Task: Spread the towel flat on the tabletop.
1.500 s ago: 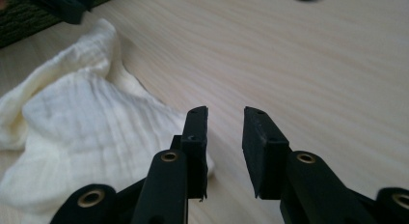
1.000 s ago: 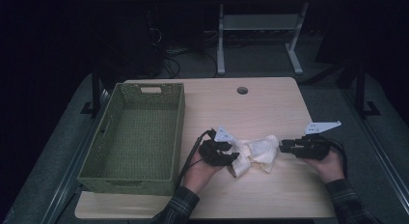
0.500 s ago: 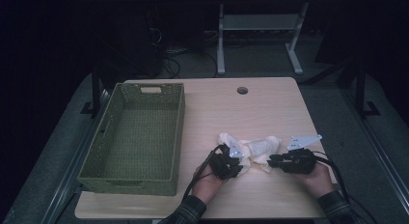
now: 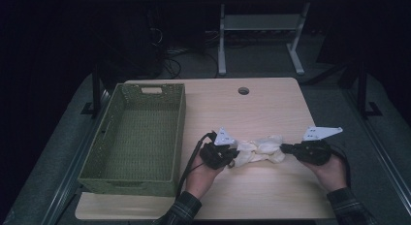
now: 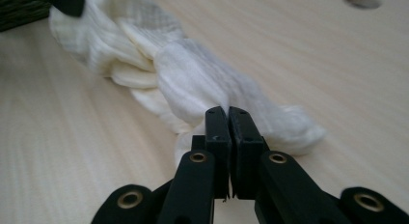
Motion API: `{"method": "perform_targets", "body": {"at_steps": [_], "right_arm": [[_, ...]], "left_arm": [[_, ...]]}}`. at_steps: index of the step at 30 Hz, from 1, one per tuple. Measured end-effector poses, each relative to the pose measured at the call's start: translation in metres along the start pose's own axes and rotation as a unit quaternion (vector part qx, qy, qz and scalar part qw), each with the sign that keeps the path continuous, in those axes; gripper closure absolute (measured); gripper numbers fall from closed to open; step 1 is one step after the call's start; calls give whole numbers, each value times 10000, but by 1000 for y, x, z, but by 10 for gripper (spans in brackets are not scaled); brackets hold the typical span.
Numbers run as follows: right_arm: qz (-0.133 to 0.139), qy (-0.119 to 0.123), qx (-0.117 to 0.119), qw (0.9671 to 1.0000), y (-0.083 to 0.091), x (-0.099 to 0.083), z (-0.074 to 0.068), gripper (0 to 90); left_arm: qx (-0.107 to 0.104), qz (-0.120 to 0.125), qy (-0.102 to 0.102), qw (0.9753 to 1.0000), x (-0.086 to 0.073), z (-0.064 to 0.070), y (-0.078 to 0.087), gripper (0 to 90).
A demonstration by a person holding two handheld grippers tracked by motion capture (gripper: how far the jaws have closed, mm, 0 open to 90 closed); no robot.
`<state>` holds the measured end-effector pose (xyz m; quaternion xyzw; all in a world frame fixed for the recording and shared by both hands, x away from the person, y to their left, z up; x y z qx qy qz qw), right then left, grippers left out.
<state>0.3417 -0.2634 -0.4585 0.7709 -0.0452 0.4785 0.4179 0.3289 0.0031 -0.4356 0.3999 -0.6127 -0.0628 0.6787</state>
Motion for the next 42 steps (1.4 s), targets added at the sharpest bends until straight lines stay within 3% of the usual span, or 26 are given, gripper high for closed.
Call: {"method": "perform_targets", "body": {"at_steps": [7,8,11,12,20,22,25,28,31,33,34,35,38,39,42], "right_arm": [[324,119,-346,9988,24,29,20,879],[324,119,-346,9988,24,29,20,879],[485,97,-419,9979,29,40,31,878],[491,63,-412,9979,28,40,34,878],[118,-245,-531,9982,-9,32,62,877],[5,-300,-653,9974,-22,30,72,877],[-51,-355,-720,9968,-28,27,78,818],[-10,-408,-661,9970,-27,26,75,760],[75,-400,-540,9977,-19,26,68,722],[179,-436,-296,9984,-12,26,59,722],[179,-436,-296,9984,-12,26,59,722],[133,-421,-126,9989,-9,23,48,723],[113,-337,20,9994,-10,21,39,726],[17,-224,144,9996,-13,15,27,728],[-139,-155,299,9993,-19,7,15,721]], "left_arm": [[565,272,206,9978,14,-32,18,873],[565,272,206,9978,14,-32,18,873],[823,227,203,9961,18,-43,18,873],[946,142,194,9952,17,-48,13,873],[1250,-202,350,9913,8,-71,-13,871],[1403,-361,381,9887,3,-82,-20,871],[1425,-361,443,9881,0,-84,-23,795],[1383,-369,408,9889,-1,-80,-21,731],[1206,-286,401,9915,1,-72,-17,701],[961,-191,329,9946,4,-60,-17,679],[961,-191,329,9946,4,-60,-17,672],[792,-191,219,9964,5,-50,-18,664],[648,-247,108,9975,3,-41,-18,651],[518,-287,76,9982,-1,-33,-18,643],[382,-310,60,9988,-4,-26,-18,621]]}}
Point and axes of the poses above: each handheld gripper's, and its own axes: y roughly backward along the jaws, x roughly out of its top, z roughly to its right, the point moved 5 cm from there along -y, roughly forward along the jaws, and after that the axes turned 10 degrees about -y, right-handed, at the moved point
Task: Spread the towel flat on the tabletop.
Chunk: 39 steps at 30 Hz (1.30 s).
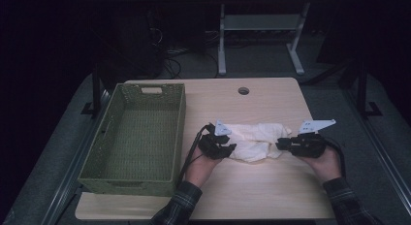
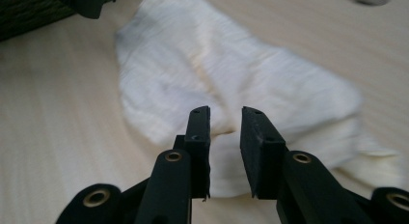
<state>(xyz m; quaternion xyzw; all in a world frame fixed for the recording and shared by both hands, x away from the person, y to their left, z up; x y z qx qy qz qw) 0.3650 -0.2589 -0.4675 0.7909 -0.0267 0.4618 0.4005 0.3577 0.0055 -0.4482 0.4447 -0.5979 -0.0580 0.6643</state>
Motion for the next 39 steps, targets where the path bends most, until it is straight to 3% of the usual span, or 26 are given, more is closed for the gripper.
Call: {"method": "perform_targets", "body": {"at_steps": [3,7,16,18,21,23,26,30,37,39], "right_arm": [[-147,16,114,9998,-8,-8,-9,709],[-358,125,181,9991,-20,-14,-16,705],[-740,263,62,9969,-37,-22,-12,693],[-774,310,-6,9965,-39,-23,-12,734],[-790,311,-53,9964,-39,-23,-11,812],[-811,279,-63,9963,-38,-23,-11,850],[-784,309,-38,9964,-37,-22,-10,867],[-702,271,-3,9972,-32,-20,-9,871],[-271,141,26,9995,-8,-12,-2,874],[-198,50,19,9998,0,-12,2,874]], "left_arm": [[-219,-88,-73,9997,-8,14,-5,595],[-336,-134,-167,9992,-12,24,-16,565],[-554,-209,-476,9971,-5,43,-46,534],[-548,-255,-562,9966,-3,48,-55,536],[-388,-368,-693,9962,-2,48,-64,592],[-332,-439,-730,9958,-3,46,-67,706],[-268,-398,-709,9963,-2,42,-66,865],[-307,-345,-597,9972,-1,38,-61,883],[-222,83,-235,9994,7,16,-27,884],[-224,100,-205,9995,7,13,-23,884]]}}
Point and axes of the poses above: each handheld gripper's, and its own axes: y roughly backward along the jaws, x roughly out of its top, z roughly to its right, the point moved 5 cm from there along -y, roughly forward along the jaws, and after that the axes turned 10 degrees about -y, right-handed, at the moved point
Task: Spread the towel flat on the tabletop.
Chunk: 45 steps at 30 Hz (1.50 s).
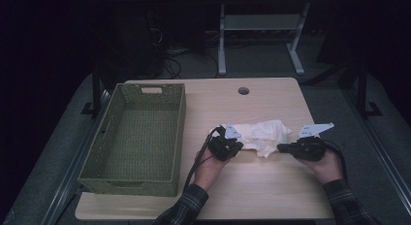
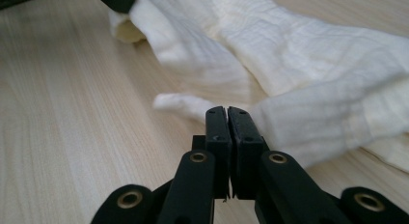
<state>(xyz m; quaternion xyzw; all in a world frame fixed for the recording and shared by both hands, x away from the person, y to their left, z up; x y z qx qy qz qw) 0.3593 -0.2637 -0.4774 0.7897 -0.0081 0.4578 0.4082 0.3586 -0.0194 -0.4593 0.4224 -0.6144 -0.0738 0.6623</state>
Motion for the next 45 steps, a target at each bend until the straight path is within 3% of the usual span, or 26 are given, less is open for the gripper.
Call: {"method": "perform_targets", "body": {"at_steps": [7,12,16,22,23,29,32,34,36,39,42,45], "right_arm": [[229,-96,-132,9996,23,-3,12,878],[256,-272,-125,9992,38,-14,21,878],[200,-327,-113,9992,39,-19,22,875],[177,-204,73,9996,26,-9,17,876],[139,-105,194,9997,15,1,13,876],[-42,33,254,9997,-21,20,9,876],[-147,76,41,9999,-38,25,14,864],[-172,-1,-203,9996,-46,26,19,758],[-148,-12,-200,9997,-47,26,21,732],[53,-110,-227,9997,-32,27,21,708],[233,-125,-22,9996,-17,26,14,733],[212,-133,118,9996,-10,20,5,754]], "left_arm": [[-115,-9,131,9998,-5,-5,18,882],[-539,-146,58,9984,-8,9,17,880],[-602,-272,33,9978,-10,13,11,878],[-618,-428,110,9971,-17,12,2,876],[-633,-449,117,9969,-17,12,1,875],[-613,-469,105,9970,-19,11,-2,870],[-591,-497,62,9970,-20,10,-2,867],[-604,-496,90,9969,-20,10,-2,864],[-599,-514,86,9968,-21,10,-3,863],[-610,-538,65,9967,-22,10,-4,858],[-606,-564,23,9966,-22,10,-4,858],[-592,-572,27,9966,-22,10,-4,858]]}}
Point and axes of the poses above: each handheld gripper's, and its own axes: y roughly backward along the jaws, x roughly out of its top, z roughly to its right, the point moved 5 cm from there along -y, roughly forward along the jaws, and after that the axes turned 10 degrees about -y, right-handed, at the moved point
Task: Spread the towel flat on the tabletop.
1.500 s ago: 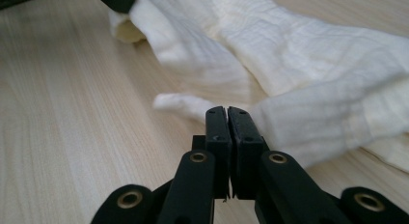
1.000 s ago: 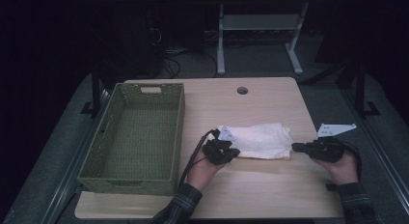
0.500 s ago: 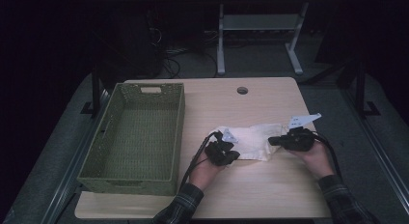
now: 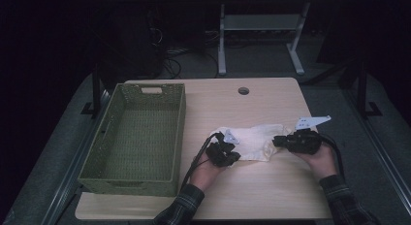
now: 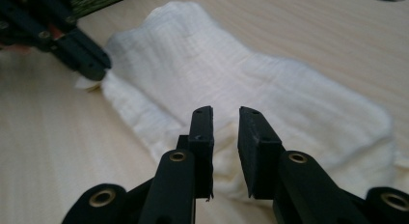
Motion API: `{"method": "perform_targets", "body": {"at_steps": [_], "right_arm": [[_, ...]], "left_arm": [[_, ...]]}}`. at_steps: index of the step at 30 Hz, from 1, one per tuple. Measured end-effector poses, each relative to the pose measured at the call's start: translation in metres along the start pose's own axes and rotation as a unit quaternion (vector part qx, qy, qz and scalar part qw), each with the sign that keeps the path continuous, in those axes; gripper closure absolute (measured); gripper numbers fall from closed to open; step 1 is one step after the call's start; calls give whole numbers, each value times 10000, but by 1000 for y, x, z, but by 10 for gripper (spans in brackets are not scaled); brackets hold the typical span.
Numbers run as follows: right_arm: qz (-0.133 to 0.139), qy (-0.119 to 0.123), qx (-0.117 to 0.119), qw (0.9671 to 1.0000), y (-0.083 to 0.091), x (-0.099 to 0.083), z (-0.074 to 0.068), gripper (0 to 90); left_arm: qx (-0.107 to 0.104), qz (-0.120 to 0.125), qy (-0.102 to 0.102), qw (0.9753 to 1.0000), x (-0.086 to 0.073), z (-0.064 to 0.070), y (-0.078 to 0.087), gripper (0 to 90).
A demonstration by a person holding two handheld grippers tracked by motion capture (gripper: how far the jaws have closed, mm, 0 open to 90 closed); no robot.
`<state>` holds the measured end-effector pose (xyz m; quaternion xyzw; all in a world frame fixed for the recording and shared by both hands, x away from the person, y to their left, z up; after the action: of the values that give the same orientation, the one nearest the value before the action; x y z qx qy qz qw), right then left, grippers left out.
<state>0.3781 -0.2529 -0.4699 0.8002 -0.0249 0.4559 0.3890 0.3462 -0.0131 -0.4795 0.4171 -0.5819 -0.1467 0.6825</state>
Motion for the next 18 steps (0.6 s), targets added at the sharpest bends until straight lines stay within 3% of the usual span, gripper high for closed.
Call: {"method": "perform_targets", "body": {"at_steps": [6,9,10,13,18], "right_arm": [[-228,9,86,9997,-7,-13,-10,733],[-316,-103,366,9988,-21,-14,-12,680],[-385,-93,352,9986,-25,-15,-12,686],[-556,-54,248,9981,-32,-18,-10,760],[-519,-50,265,9983,-32,-17,-9,893]], "left_arm": [[-3,-9,11,10000,0,0,0,857],[-5,-10,10,10000,-1,0,-1,858],[-5,-10,10,10000,-1,0,-1,858],[-21,-9,39,10000,-1,1,-1,858],[-33,-23,10,10000,-1,2,-3,858]]}}
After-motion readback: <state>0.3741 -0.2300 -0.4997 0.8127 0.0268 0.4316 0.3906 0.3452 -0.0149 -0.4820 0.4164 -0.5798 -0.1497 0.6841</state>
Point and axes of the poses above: each handheld gripper's, and its own axes: y roughly backward along the jaws, x roughly out of its top, z roughly to its right, the point moved 5 cm from there along -y, roughly forward along the jaws, and after that the axes turned 10 degrees about -y, right-handed, at the moved point
